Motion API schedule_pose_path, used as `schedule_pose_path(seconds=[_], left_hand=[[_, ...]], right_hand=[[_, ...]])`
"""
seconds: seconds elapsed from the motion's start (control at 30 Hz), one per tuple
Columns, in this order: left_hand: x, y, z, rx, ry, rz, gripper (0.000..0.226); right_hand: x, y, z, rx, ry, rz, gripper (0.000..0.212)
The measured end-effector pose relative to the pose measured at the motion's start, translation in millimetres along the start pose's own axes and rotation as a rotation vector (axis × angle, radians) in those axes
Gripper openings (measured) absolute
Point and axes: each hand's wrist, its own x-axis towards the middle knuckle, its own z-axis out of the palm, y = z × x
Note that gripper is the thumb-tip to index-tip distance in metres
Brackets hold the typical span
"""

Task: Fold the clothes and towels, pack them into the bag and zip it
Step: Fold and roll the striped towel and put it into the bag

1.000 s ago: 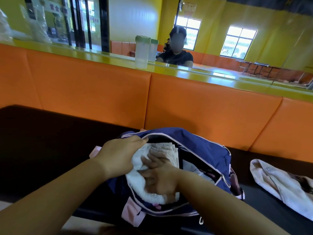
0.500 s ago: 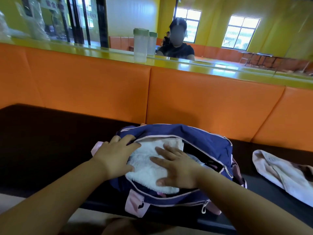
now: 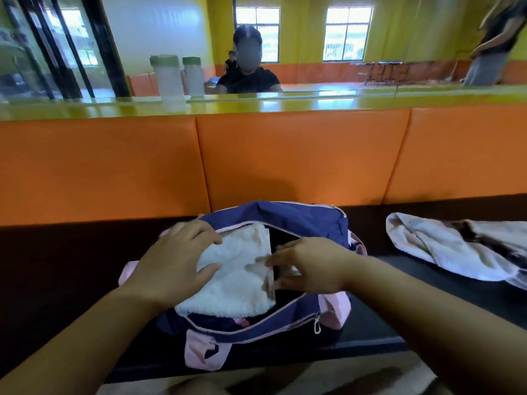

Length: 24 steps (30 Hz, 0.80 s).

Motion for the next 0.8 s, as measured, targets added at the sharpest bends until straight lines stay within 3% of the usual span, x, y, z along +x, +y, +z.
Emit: schedule_pose_path(seconds=[0.33,0.6,0.7,0.8], left_hand=[[75,95,41,0.010,-0.100,0.266,0.026],[151,199,98,0.045,-0.133,0.531,0.024],[178,245,126,-0.062,-0.193,0.540,0.022],[204,284,151,-0.107,-0.373,0.445,0.025]], right_hand=[[-131,89,-28,-0.074,-0.030,0.330,0.033],[-242,192,-10,-0.071,-0.174,0.708,0.046],[-273,228,4,-0.086,-0.151,0.857,0.048],[-296,262,19,-0.092,-0.053,0.992,0.046]])
